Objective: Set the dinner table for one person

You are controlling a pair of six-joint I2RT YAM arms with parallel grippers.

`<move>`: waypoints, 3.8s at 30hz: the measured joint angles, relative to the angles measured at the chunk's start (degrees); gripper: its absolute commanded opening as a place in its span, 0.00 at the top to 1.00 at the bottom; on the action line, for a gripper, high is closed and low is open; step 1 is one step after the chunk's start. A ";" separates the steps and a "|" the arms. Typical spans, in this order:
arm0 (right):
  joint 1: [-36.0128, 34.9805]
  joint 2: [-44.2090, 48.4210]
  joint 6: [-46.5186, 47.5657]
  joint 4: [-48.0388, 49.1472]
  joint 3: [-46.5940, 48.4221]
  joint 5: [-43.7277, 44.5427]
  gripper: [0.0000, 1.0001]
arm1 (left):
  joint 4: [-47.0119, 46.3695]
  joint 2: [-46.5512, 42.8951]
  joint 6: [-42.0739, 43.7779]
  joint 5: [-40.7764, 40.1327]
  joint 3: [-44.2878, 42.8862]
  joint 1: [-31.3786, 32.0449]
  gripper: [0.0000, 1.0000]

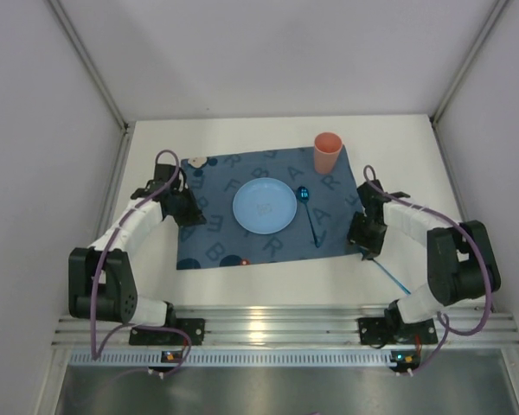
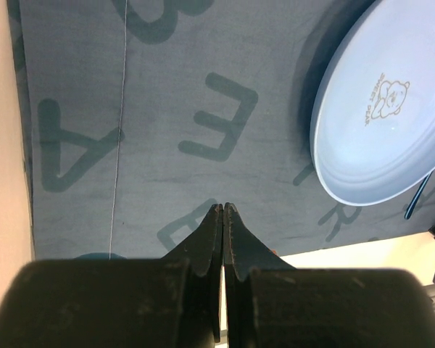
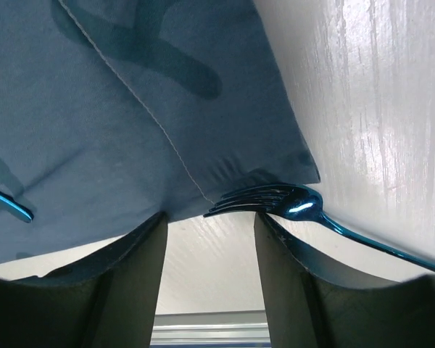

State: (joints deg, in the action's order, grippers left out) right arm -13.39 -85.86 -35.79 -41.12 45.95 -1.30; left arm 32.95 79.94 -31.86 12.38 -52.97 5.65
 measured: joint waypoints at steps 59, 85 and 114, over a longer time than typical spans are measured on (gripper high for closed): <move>28.15 -6.32 11.23 -5.99 6.32 5.68 0.50 | -4.61 9.09 0.22 1.68 -0.85 0.00 1.00; 24.57 -10.16 13.53 -12.17 18.21 8.28 1.00 | -3.78 6.67 -0.74 0.17 -0.85 0.02 1.00; -32.00 -55.60 -5.01 5.20 83.58 -24.85 1.00 | 6.86 -15.67 2.86 -10.29 -4.13 0.00 1.00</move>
State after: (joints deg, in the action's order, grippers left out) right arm -45.39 -141.47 -40.80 -35.92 129.54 -26.15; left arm 39.81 64.27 -28.99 2.09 -57.10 5.65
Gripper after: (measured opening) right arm 0.014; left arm 0.011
